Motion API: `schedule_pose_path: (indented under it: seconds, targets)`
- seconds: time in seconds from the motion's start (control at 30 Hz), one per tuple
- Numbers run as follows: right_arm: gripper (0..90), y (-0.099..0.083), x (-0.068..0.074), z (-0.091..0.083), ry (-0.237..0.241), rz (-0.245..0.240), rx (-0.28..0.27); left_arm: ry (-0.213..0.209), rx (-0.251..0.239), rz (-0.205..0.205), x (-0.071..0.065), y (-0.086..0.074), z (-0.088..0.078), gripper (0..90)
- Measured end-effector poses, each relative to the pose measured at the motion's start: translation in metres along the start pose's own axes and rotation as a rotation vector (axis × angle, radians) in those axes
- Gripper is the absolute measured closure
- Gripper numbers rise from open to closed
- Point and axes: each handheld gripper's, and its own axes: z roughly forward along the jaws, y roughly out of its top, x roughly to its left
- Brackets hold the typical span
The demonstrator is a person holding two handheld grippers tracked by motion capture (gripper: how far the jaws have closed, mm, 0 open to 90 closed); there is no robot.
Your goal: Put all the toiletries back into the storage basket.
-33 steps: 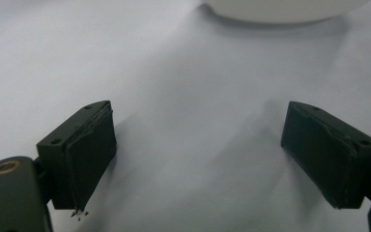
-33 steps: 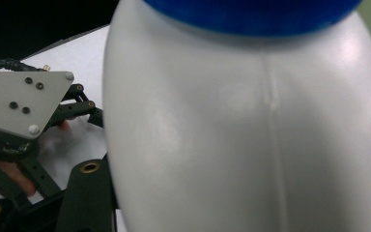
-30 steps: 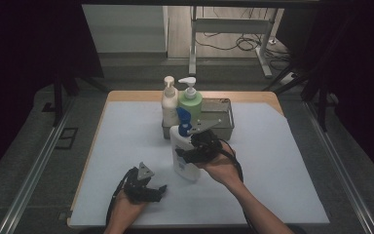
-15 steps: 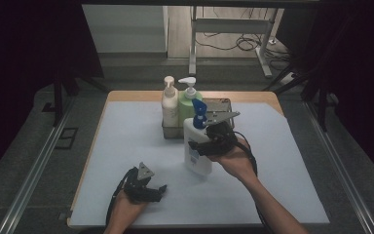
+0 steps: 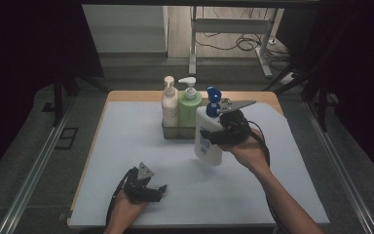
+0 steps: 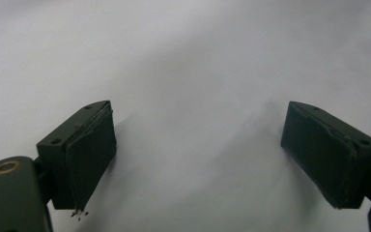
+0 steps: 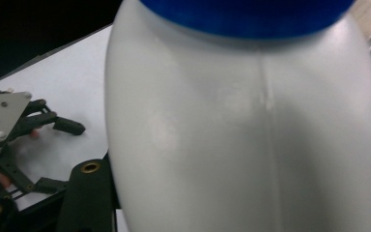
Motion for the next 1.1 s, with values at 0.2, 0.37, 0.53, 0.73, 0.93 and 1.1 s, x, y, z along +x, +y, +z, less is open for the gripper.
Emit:
schedule_pose_path:
  seconds: [0.2,0.37,0.53,0.73,0.93,1.1]
  targets:
    - [39.8,0.006,-0.011,-0.005,-0.032,0.014,-0.002,0.0,0.0,-0.001,0.0,0.0,0.0,12.1]
    - [39.8,0.01,-0.021,-0.008,-0.057,0.026,-0.002,0.0,0.0,-0.001,0.0,0.0,0.0,12.1]
    - [39.9,0.013,-0.029,-0.008,-0.081,0.038,-0.009,0.0,0.0,-0.001,0.0,0.0,0.0,12.1]
    - [39.8,0.018,-0.039,-0.008,-0.105,0.051,-0.018,0.0,0.001,-0.001,0.0,0.0,0.0,12.1]
    - [39.9,0.022,-0.047,-0.006,-0.124,0.071,-0.028,0.0,-0.001,-0.003,0.0,0.0,0.0,12.1]
    - [39.9,0.025,-0.055,-0.002,-0.141,0.087,-0.034,0.0,-0.002,-0.001,0.0,0.0,0.0,12.1]
